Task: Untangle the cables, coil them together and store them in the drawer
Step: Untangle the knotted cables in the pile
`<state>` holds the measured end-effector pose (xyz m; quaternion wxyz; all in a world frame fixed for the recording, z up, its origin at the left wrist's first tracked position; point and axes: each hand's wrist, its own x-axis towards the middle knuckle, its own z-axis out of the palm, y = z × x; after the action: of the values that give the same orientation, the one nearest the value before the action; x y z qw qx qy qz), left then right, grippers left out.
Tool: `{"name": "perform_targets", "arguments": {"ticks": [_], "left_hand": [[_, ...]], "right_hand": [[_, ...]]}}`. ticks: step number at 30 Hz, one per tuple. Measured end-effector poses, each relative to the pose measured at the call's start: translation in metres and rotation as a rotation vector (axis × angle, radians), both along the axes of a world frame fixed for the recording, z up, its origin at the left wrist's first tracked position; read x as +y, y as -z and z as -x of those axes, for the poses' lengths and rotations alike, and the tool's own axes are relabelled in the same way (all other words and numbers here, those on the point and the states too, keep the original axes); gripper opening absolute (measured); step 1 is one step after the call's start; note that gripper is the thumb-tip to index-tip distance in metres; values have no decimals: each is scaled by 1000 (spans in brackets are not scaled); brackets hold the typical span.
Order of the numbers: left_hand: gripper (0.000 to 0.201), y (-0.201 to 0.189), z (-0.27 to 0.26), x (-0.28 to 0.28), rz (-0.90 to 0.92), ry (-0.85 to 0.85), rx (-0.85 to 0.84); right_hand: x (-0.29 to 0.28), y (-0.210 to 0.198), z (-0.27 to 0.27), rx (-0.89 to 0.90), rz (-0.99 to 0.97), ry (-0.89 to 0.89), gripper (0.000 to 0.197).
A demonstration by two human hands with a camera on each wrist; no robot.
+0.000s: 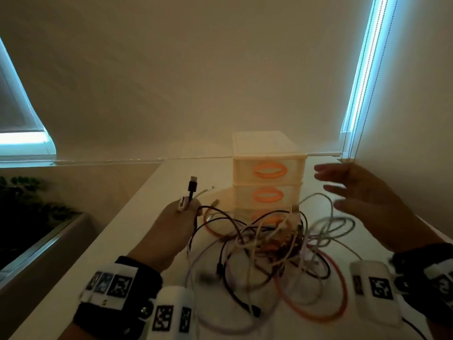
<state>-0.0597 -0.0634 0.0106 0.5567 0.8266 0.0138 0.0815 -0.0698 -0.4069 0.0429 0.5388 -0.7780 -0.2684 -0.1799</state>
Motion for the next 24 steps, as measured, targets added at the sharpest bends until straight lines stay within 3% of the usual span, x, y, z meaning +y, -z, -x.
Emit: {"name": "perform_targets", "arguments": {"ticks": [2,5,9,11,15,17,22,24], "left_hand": [[36,-1,4,-7,2,51,0],[33,-3,10,-15,127,119,43],[29,-9,17,-20,403,163,121],[32,-12,15,-15,565,179,185],[39,-19,7,10,777,150,229],[40,-20,2,21,816,104,237],[37,-22,-3,29,894,60,197],[36,-23,-4,30,923,58,179]], "right_hand": [[19,-14,15,-114,3,-1,28],[58,-30,37,-124,220,-81,32],[104,-12,43,-6,864,-179,54],[112,1,39,-96,1119,-226,46],[91,-4,27,-277,1214,-268,12],[71,-18,21,-356,1301,-219,6],[24,-47,22,-302,1595,-35,39],[14,-44,23,-282,1688,-21,39]]}}
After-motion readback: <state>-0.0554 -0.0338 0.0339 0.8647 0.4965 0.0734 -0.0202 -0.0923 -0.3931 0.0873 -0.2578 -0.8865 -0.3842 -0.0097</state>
